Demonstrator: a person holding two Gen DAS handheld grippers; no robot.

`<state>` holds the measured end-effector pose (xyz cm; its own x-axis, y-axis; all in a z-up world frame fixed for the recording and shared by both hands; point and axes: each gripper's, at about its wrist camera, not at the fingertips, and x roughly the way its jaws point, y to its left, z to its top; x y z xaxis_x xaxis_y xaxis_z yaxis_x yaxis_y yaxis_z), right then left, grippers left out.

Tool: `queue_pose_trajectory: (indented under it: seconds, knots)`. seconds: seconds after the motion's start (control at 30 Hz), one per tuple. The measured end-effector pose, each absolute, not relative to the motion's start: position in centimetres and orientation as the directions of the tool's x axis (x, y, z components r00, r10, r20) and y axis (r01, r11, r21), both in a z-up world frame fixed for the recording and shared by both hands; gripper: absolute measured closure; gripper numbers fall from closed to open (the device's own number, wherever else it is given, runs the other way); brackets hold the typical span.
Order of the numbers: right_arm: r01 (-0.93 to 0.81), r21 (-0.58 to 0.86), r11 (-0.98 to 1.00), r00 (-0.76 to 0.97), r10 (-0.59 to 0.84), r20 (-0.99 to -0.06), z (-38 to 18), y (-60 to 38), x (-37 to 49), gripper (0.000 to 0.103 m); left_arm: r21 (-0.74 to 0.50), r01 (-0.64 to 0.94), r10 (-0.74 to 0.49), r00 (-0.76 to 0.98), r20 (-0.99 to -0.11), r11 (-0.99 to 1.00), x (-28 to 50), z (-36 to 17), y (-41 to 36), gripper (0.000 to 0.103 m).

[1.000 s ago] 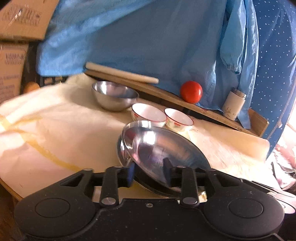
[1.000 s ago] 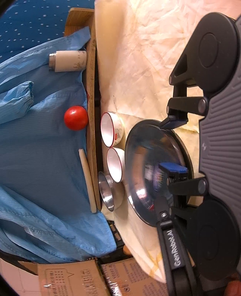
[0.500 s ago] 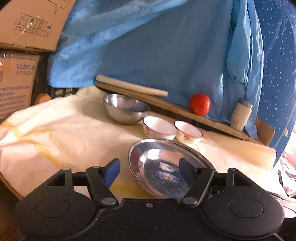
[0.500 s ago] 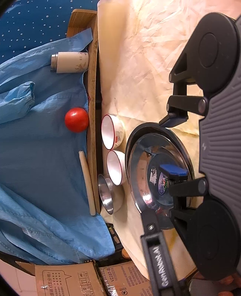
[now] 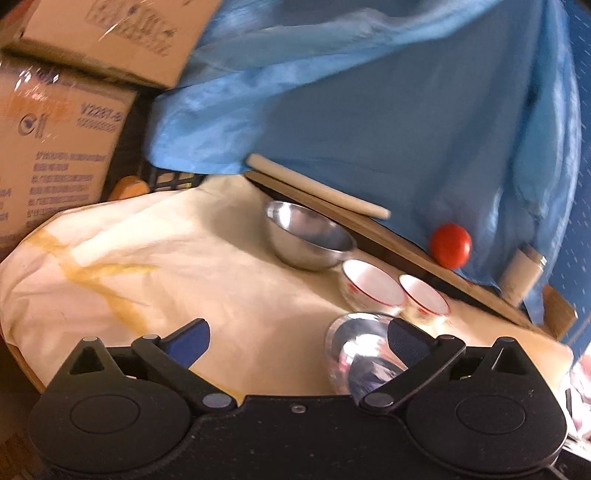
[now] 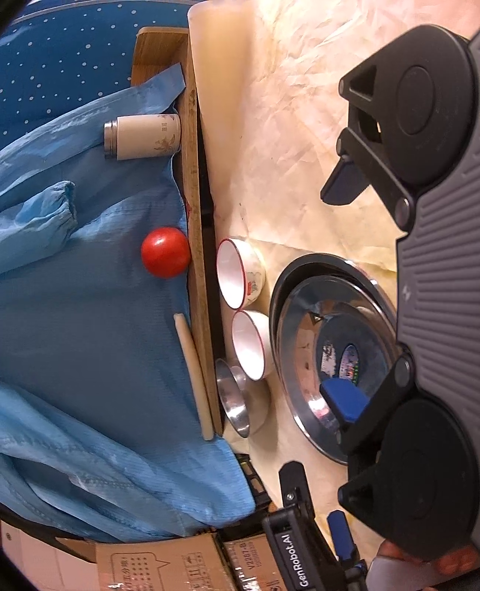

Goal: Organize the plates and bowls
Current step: 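Open both grippers to release the logo plate on the stack, then move both grippers to the steel mixing bowl and close them on its rim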

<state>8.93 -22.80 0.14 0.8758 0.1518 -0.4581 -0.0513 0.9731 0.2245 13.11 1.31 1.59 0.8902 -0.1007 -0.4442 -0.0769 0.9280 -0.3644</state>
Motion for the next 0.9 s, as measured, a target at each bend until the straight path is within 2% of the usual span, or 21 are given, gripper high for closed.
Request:
queue_pose_trajectory:
  seconds: [0.17, 0.27, 0.47, 0.7, 0.9]
  knots:
    - [-0.048, 0.252, 0.966, 0.88, 0.161, -0.447, 0.0, -23.0, 9.5, 0.001, -0.381, -0.126, -0.07, 0.884, -0.461, 0.916, 14.2, 1.3, 3.1, 0.001]
    - [-0.061, 0.266, 0.962, 0.889, 0.174, -0.424, 0.4, -23.2, 9.9, 0.001, -0.401, -0.116, -0.103, 0.869, -0.484, 0.909, 15.5, 1.3, 4.2, 0.001]
    - [-0.162, 0.193, 0.968, 0.889, 0.228, -0.397, 2.4, -22.6, 12.7, 0.0, -0.37, -0.11, -0.1, 0.858, -0.503, 0.923, 18.9, 2.3, 5.7, 0.001]
    - [-0.279, 0.182, 0.943, 0.835, 0.332, -0.439, 4.7, -21.2, 20.0, 0.0, -0.319, -0.117, -0.074, 0.845, -0.529, 0.941, 24.8, 3.2, 6.7, 0.001]
    - [-0.302, 0.125, 0.945, 0.823, 0.325, -0.466, 4.5, -19.3, 24.7, 0.0, -0.272, -0.119, -0.055, 0.829, -0.556, 0.955, 28.7, 3.0, 6.8, 0.001]
